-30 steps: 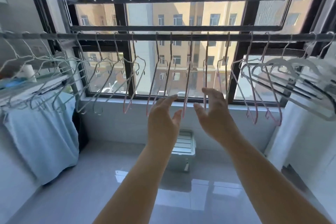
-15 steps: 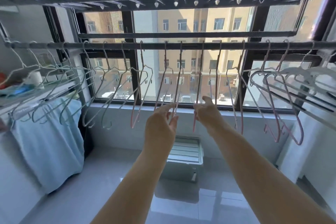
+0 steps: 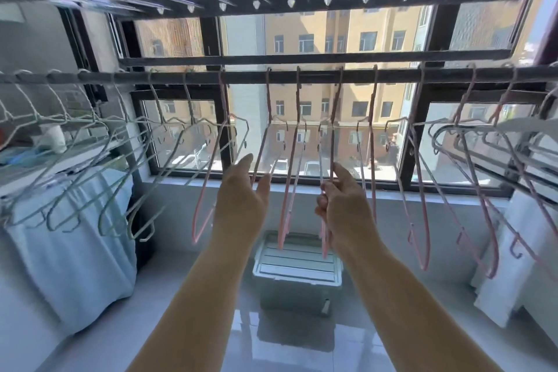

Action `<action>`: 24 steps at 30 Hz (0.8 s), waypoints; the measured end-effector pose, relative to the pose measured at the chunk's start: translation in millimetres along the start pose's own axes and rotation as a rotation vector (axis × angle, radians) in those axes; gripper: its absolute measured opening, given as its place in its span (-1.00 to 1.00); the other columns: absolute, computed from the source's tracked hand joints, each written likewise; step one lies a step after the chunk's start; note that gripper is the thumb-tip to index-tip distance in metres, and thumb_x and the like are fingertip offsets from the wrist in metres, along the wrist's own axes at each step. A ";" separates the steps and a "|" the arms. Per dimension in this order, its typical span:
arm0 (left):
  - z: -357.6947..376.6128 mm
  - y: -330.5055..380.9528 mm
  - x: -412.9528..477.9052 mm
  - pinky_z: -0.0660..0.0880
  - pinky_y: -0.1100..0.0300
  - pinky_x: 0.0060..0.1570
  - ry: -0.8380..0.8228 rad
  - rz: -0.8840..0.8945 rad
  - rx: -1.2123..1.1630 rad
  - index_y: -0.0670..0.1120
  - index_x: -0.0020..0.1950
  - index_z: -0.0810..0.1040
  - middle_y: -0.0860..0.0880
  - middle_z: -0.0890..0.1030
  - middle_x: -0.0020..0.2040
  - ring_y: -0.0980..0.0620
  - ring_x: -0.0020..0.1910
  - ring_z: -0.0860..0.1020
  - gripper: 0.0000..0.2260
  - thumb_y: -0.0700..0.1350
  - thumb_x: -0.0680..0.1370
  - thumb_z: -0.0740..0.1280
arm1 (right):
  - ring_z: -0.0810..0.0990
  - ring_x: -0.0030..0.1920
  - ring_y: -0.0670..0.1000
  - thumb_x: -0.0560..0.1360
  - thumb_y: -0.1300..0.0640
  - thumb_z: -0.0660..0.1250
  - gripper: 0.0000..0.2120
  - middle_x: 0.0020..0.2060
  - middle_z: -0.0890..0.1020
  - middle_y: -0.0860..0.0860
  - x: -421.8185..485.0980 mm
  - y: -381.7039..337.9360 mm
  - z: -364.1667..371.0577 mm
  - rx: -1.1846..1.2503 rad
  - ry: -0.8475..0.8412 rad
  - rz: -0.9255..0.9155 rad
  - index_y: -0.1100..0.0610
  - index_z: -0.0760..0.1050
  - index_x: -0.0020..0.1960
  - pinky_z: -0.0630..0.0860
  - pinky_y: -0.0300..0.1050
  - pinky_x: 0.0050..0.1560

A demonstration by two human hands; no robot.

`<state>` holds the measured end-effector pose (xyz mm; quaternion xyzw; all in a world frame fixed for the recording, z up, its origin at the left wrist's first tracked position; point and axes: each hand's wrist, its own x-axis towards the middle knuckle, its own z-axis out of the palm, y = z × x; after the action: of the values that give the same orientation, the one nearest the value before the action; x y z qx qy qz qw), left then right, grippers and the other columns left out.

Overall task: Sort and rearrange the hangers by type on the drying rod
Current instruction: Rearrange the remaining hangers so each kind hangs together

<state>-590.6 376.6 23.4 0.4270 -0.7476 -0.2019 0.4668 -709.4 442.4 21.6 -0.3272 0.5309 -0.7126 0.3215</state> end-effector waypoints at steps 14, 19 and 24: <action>5.6 -16.4 24.7 0.27 0.30 -0.42 -0.281 -0.352 -0.494 -0.17 0.10 0.47 -0.01 0.42 -0.33 0.12 -0.42 0.33 -0.80 -0.20 0.61 0.08 | 0.40 -0.36 -0.09 0.58 0.31 0.09 -0.61 -0.18 0.47 0.00 0.8 -2.1 5.3 -0.019 0.098 0.008 0.14 0.28 0.39 0.41 -0.25 -0.34; -0.3 -30.6 35.1 0.23 0.25 -0.43 -0.234 -0.360 -0.543 -0.12 -0.10 0.45 -0.01 0.37 -0.38 0.08 -0.43 0.30 -0.80 -0.24 0.60 0.06 | 0.53 -0.01 -0.03 0.60 0.17 0.11 -0.57 0.10 0.51 -0.01 -15.7 -7.4 16.7 -0.272 0.135 -0.048 0.10 0.16 0.45 0.45 -0.05 0.15; -7.2 -43.0 39.3 0.23 0.25 -0.43 -0.251 -0.346 -0.545 -0.06 -0.16 0.46 0.00 0.38 -0.38 0.09 -0.44 0.30 -0.77 -0.23 0.60 0.08 | 0.16 0.47 0.06 0.60 0.04 0.10 -0.47 0.49 0.17 0.02 -26.3 -5.0 28.5 -0.515 0.196 -0.095 0.01 -0.01 0.51 0.11 0.00 0.42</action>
<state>-572.8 321.0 17.3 0.3790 -0.6342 -0.5213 0.4270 -671.7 449.1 29.4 -0.3521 0.7070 -0.5969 0.1409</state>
